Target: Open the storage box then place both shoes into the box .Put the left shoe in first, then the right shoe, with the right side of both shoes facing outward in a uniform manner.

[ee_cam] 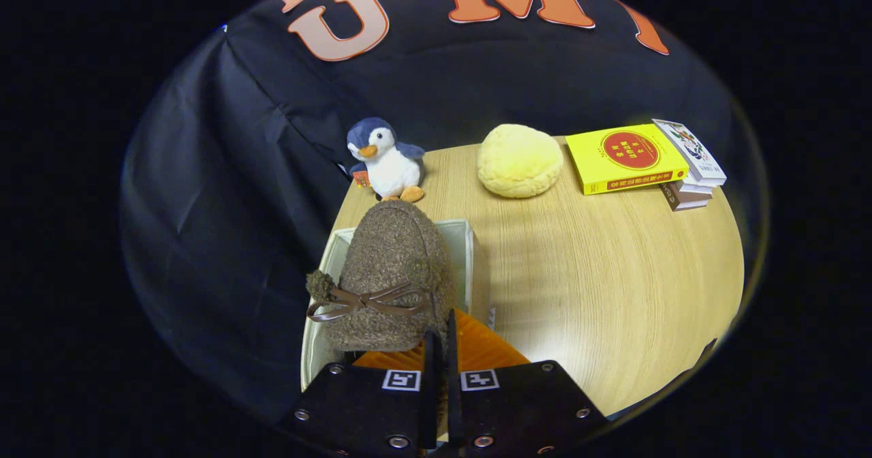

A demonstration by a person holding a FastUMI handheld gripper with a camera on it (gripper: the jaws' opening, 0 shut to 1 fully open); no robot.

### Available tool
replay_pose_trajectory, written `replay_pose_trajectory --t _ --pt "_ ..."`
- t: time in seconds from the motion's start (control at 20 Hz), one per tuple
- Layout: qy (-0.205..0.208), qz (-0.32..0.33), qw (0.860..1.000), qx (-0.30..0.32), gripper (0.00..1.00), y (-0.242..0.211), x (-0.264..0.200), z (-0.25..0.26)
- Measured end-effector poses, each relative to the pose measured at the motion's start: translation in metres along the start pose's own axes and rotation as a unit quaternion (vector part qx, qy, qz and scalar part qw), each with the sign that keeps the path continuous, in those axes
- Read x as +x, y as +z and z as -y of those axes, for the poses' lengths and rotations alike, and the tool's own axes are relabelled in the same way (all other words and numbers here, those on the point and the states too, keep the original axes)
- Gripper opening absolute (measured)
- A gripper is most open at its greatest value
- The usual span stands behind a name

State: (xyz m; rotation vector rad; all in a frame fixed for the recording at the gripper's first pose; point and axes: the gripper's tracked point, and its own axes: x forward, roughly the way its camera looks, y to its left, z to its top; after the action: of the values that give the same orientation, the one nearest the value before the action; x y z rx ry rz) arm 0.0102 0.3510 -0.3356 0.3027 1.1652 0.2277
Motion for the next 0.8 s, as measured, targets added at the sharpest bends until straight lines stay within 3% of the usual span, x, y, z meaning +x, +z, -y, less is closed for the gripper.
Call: replay_pose_trajectory --t 0.2,0.3,0.35,0.55,0.8 --pt "-0.015 -0.011 1.000 -0.002 0.12 -0.011 0.016 -0.007" --pt "-0.013 -0.016 1.000 0.000 0.20 -0.014 0.018 -0.013" --pt "-0.009 -0.012 1.000 0.000 0.28 -0.012 0.017 -0.017" --pt "0.014 0.015 1.000 -0.005 0.44 0.006 -0.005 -0.026" --pt "0.038 0.064 0.997 -0.011 0.54 0.034 -0.052 -0.024"
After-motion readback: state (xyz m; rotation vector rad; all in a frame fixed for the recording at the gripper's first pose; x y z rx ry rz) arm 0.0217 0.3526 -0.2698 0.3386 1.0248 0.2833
